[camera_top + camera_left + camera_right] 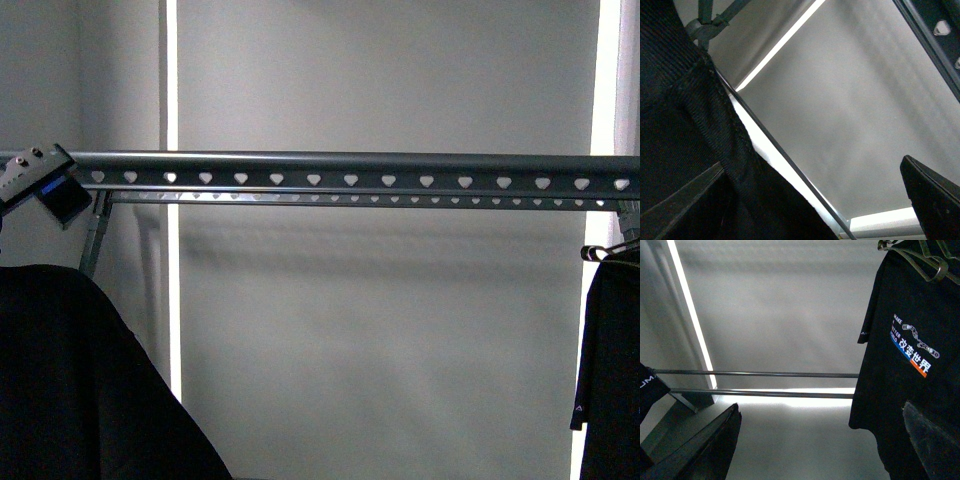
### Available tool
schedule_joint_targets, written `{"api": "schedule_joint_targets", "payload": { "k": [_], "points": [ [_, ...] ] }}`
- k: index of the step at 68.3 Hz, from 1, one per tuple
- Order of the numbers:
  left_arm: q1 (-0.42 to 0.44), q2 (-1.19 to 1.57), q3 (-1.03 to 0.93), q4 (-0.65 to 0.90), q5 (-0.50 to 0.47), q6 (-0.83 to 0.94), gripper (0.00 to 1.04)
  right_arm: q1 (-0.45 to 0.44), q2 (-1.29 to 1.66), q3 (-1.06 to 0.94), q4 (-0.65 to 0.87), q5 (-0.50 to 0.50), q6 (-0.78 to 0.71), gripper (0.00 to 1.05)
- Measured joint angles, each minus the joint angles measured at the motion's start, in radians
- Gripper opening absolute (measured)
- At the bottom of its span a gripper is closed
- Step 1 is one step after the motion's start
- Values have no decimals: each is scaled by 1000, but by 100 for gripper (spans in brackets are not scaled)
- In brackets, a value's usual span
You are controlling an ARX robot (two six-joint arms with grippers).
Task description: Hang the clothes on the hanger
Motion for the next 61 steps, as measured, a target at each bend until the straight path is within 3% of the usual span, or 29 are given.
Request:
{"api": "schedule_joint_targets", "payload": {
  "k": [19, 25, 35, 49, 61],
  "points": [
    [13, 15, 1, -24, -11, 18, 45, 0, 0, 0, 0, 0, 0, 97],
    [29, 15, -11, -25, 10, 29, 27, 0, 0, 0, 0, 0, 0, 97],
    [60, 11, -48, -37, 80, -3, 8, 0, 0, 0, 0, 0, 0, 97],
    [87, -68, -152, -39, 197, 38, 6, 0, 0, 0, 0, 0, 0, 97],
    [90, -266, -273, -114, 440, 199, 6, 0, 0, 0, 0, 0, 0, 97]
  ]
}}
